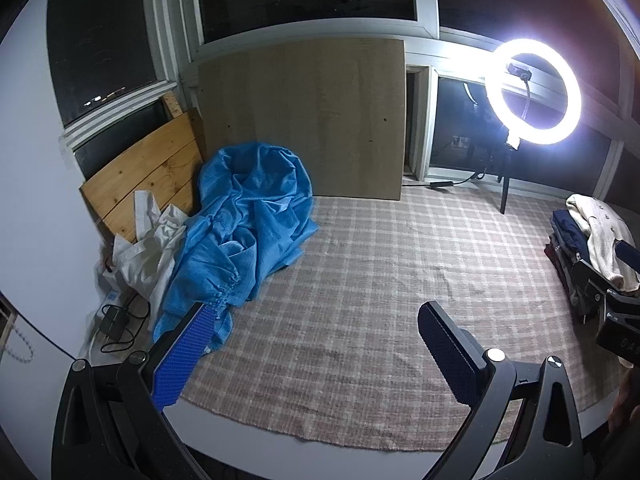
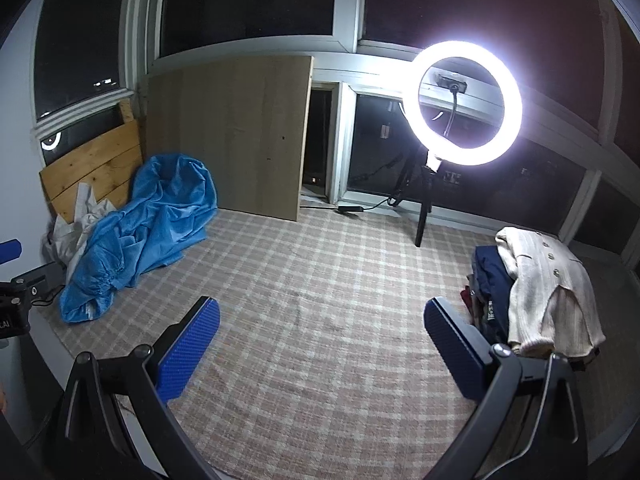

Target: Fold clothes

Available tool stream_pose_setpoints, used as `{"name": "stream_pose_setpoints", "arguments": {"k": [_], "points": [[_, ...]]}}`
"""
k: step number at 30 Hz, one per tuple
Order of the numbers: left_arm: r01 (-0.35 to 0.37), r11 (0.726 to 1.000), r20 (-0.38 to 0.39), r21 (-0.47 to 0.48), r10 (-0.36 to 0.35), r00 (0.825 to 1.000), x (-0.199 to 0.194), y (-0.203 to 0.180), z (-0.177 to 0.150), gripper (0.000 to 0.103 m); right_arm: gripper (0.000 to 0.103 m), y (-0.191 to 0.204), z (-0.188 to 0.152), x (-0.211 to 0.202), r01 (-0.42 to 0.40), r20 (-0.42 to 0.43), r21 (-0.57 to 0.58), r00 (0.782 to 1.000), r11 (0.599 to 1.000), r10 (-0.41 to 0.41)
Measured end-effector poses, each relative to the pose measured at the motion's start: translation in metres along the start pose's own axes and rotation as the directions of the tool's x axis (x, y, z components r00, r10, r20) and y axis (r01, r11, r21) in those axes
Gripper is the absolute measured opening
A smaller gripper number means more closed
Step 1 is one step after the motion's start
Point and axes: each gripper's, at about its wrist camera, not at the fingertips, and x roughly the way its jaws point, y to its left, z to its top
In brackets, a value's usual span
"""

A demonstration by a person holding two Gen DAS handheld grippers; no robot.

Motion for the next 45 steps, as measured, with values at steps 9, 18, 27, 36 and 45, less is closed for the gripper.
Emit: {"name": "stream_pose_setpoints", "arguments": {"k": [9,18,27,36,45], "points": [[-0.035,0.999,-0.005,-0.032,0.035,0.999,-0.005,0.005,-0.007,0.102,0.103,0.007,-0.001,0.002,-0.029,0.004,-0.042,1.0,0.999,0.029],[-0.064,0.997,-0.016,-0.035,0.063,0.998,-0.007,0.006,-0.01,0.102,0.103,0.018,0.003,0.003,-0.043,0.008,-0.06,0.999,0.997,0.043],[-0.088,0.995,-0.009,-0.041,0.088,0.996,-0.014,0.009,-0.012,0.102,0.103,0.026,0.007,0.002,-0.074,0.025,-0.065,0.997,0.995,0.075],[-0.1,0.994,-0.002,-0.049,0.1,0.995,-0.017,0.012,-0.01,0.102,0.103,0.031,0.012,0.0,-0.09,0.036,-0.075,0.995,0.993,0.093],[-0.095,0.994,-0.004,-0.044,0.095,0.995,-0.014,0.013,-0.008,0.102,0.103,0.033,0.014,0.003,-0.091,0.035,-0.076,0.995,0.993,0.094]]}}
